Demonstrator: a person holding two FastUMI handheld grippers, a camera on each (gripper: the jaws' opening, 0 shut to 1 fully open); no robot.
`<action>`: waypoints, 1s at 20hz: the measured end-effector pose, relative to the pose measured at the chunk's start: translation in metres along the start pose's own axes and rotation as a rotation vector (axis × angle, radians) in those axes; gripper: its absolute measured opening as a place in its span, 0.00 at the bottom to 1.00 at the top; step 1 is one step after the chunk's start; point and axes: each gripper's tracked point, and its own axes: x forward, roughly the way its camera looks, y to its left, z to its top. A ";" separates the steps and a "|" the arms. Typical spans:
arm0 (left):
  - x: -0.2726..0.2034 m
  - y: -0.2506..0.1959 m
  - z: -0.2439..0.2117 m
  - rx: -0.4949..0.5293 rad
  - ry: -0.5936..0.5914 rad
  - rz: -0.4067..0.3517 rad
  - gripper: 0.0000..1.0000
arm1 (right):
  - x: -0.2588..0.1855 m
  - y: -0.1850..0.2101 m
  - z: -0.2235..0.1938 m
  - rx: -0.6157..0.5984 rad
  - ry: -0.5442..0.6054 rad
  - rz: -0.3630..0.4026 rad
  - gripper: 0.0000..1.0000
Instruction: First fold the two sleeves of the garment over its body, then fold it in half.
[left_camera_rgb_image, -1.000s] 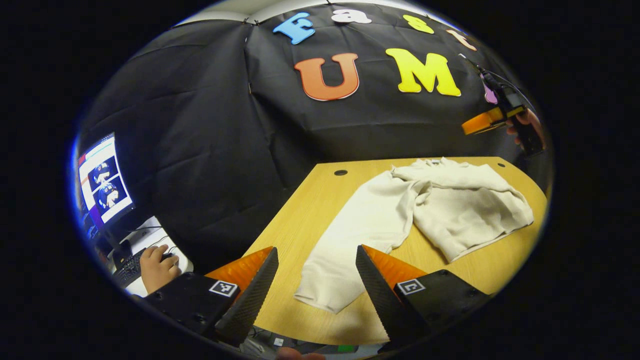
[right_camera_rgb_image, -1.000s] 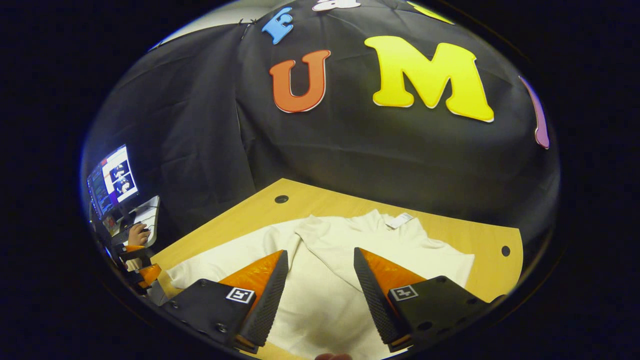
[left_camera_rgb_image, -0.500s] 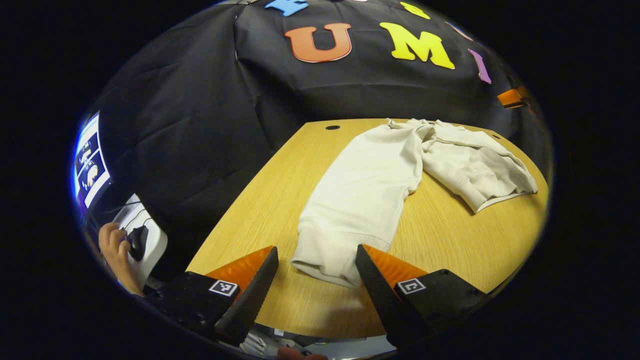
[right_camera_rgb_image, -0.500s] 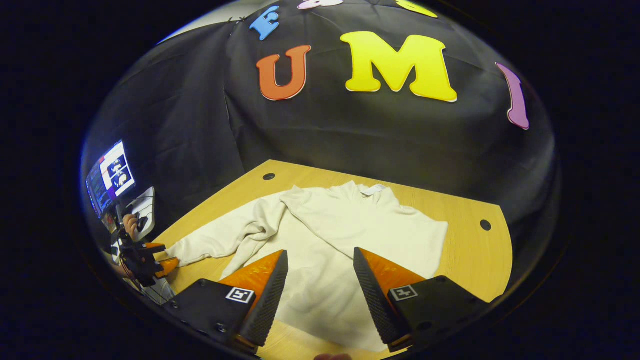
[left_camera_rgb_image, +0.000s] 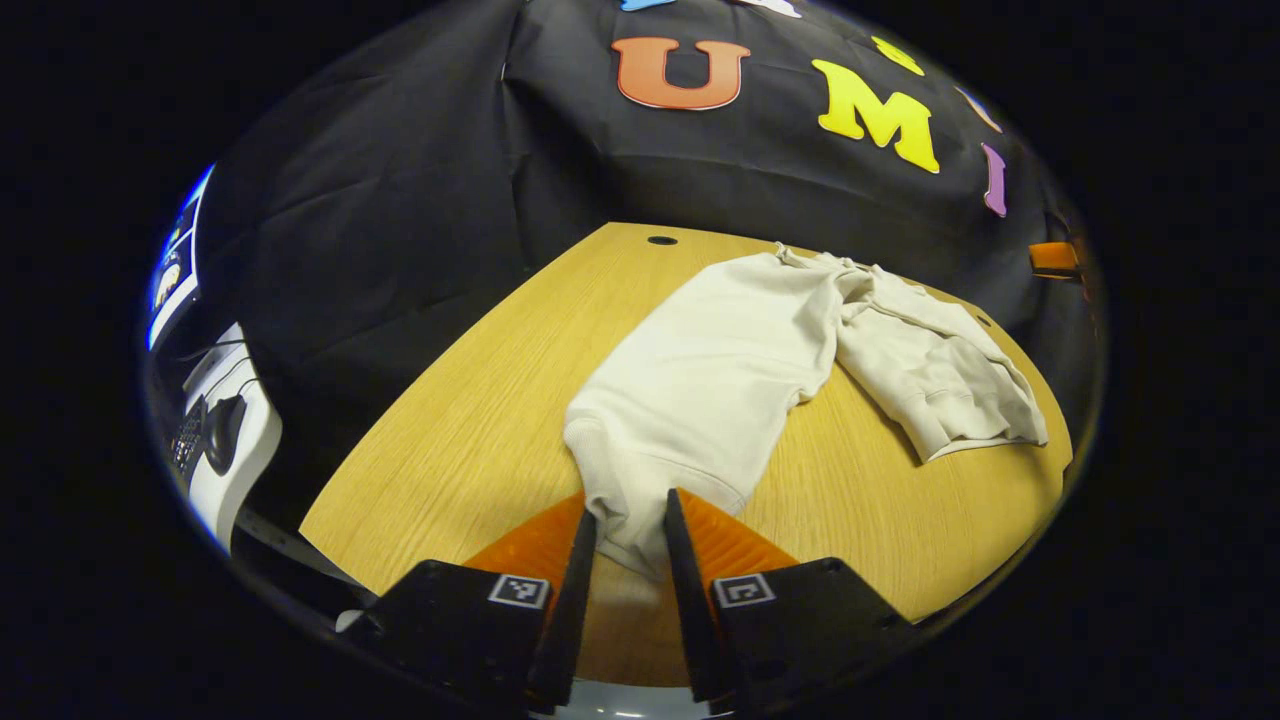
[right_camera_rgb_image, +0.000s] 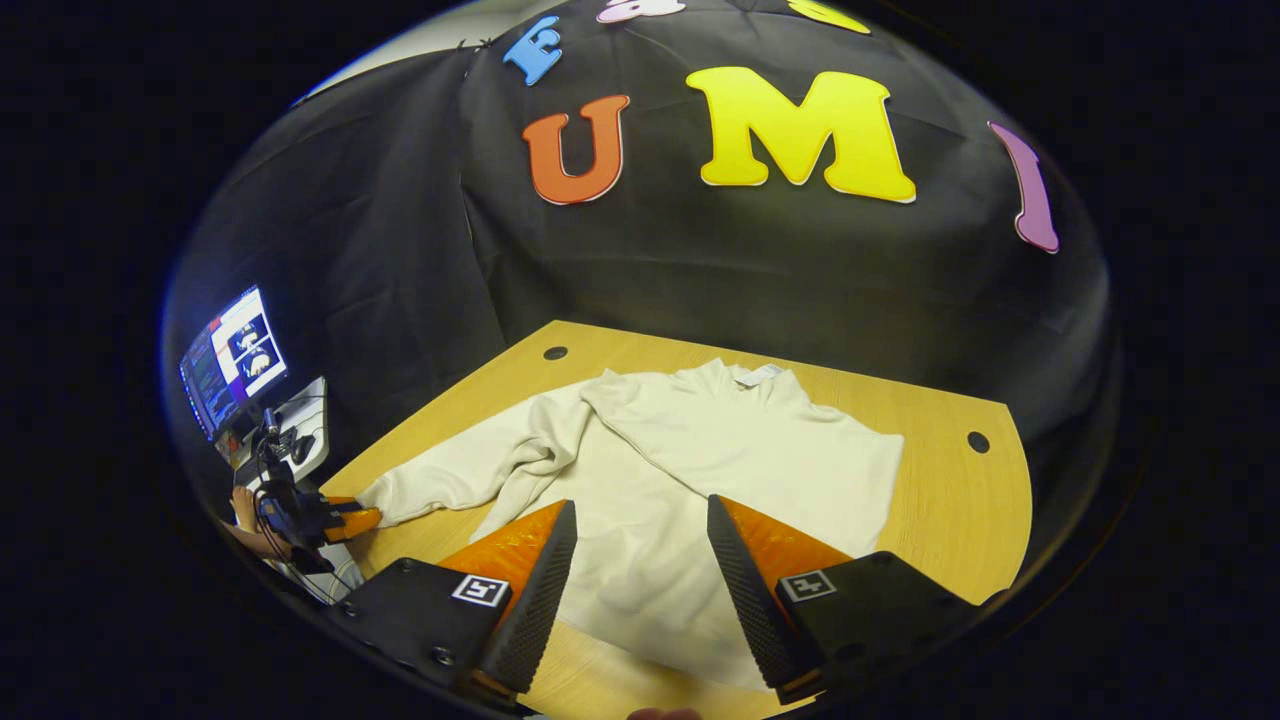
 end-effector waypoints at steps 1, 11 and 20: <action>0.000 0.000 0.000 -0.005 0.005 0.002 0.33 | -0.010 -0.007 -0.003 -0.006 -0.001 -0.007 0.83; -0.017 -0.012 0.033 -0.062 0.031 0.008 0.03 | -0.046 -0.030 -0.034 0.000 0.000 -0.041 0.83; -0.033 -0.059 0.172 -0.067 -0.142 -0.082 0.03 | -0.085 -0.081 -0.032 0.134 -0.067 -0.093 0.83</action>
